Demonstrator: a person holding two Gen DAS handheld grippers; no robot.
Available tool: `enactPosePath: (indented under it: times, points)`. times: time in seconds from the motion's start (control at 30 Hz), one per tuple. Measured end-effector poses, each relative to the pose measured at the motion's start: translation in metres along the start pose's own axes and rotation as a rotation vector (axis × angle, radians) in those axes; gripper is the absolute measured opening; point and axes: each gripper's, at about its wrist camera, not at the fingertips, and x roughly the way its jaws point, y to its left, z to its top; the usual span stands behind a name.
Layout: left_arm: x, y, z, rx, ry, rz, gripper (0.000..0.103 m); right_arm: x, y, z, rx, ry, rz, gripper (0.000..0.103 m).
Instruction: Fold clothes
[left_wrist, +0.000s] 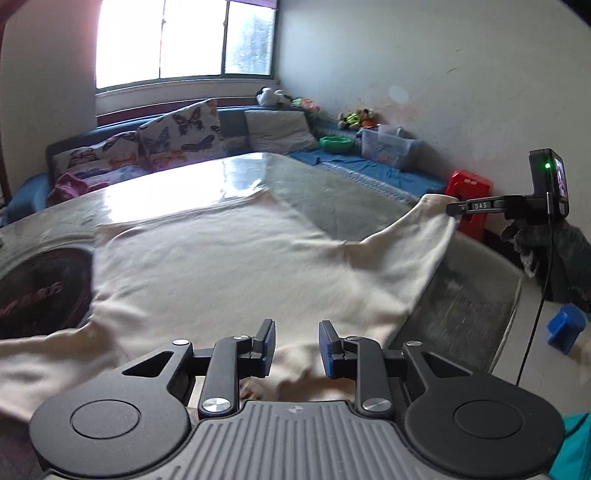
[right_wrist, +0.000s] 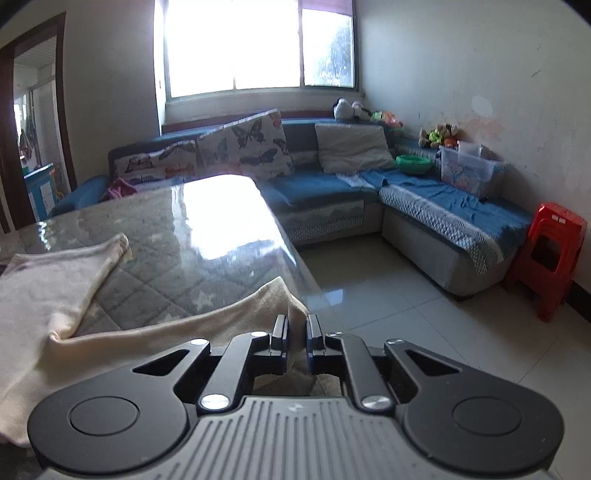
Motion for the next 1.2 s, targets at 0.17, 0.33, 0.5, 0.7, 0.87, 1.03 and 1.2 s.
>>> enactPosePath:
  times: [0.17, 0.33, 0.5, 0.7, 0.87, 1.03, 1.2]
  points:
    - [0.036, -0.029, 0.01, 0.06, 0.021, -0.08, 0.028, -0.02, -0.002, 0.012, 0.008, -0.059, 0.013, 0.008]
    - [0.064, -0.047, 0.006, 0.083, 0.057, -0.128, 0.028, -0.028, -0.002, 0.018, 0.003, -0.072, 0.033, 0.008]
    - [0.062, -0.042, 0.006, 0.063, 0.045, -0.135, 0.028, -0.039, 0.007, 0.031, -0.031, -0.098, 0.06, 0.008]
    - [0.037, -0.015, 0.009, -0.018, -0.003, -0.104, 0.036, -0.068, 0.043, 0.061, -0.123, -0.163, 0.147, 0.008]
    - [0.013, 0.014, 0.001, -0.075, -0.042, -0.042, 0.037, -0.09, 0.101, 0.081, -0.259, -0.197, 0.272, 0.008]
    - [-0.009, 0.036, -0.012, -0.128, -0.072, 0.002, 0.04, -0.097, 0.172, 0.087, -0.381, -0.204, 0.42, 0.008]
    - [-0.021, 0.046, -0.022, -0.165, -0.082, 0.034, 0.041, -0.087, 0.245, 0.077, -0.489, -0.16, 0.556, 0.008]
